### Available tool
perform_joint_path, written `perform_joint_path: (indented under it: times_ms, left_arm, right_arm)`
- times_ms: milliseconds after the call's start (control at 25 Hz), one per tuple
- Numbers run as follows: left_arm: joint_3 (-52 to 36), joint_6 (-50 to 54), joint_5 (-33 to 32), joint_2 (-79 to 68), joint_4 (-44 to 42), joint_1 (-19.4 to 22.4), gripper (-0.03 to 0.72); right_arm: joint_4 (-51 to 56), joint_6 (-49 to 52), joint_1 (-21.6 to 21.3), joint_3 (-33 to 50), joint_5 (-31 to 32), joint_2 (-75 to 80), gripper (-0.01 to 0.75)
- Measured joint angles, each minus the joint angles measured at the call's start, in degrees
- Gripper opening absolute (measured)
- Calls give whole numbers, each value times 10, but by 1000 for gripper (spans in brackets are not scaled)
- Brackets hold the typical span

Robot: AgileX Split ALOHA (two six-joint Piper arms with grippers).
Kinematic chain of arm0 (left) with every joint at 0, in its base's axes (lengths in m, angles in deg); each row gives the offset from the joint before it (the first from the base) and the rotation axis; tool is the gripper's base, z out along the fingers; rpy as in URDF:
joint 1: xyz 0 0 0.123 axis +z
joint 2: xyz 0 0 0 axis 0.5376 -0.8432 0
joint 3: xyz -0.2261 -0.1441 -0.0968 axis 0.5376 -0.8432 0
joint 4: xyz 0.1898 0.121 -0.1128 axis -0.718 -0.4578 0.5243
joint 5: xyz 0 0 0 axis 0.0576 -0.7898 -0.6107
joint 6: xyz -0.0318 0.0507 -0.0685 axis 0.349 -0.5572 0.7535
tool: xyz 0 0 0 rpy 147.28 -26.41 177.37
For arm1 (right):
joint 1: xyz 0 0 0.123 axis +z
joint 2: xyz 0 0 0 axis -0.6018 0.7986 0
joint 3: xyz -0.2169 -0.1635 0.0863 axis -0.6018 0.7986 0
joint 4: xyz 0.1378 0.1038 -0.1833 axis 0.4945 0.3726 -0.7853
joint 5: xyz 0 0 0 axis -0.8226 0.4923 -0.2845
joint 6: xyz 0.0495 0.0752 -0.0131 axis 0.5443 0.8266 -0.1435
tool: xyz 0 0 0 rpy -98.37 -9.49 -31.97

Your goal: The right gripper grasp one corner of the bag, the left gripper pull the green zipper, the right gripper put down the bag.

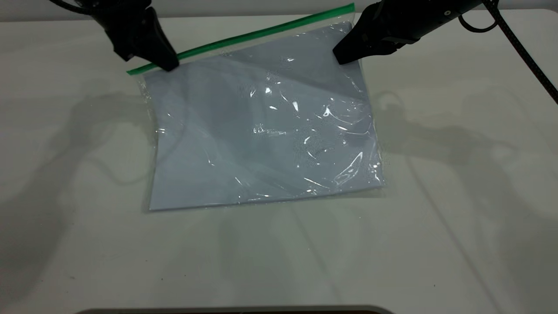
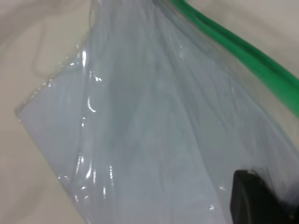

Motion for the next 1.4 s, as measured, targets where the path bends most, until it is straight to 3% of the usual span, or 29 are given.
perform_joint_path:
  times_ms: [360,560,720,840,960,1160,1280,1400]
  left_arm:
    - [0,61,-13,0,-87,9,64]
    - [1,67,-23,0,-91,9,74]
    - [1,69,-29,0,-103,12,131]
    - [1,72,-32,0,-89,15,229]
    - [1,79,-32,0,-65,15,353]
    - [1,132,-20,1,-45,15,525]
    - [1,205,-14,15,-45,15,560]
    - [1,302,-12,53,-48,15,565]
  right_arm:
    - [0,-1,0,1,-11,0,36]
    - [0,-1,-1,1,-10,0,36]
    - [-3,-1,-4,1,-21,0,37]
    - [-3,0,-6,2,-29,0,59]
    - [1,0,-7,2,-42,0,139]
    - [15,33,-8,2,-91,0,425]
    - [18,101,-8,2,-146,0,556]
    - [-1,167,-9,2,-190,-8,590]
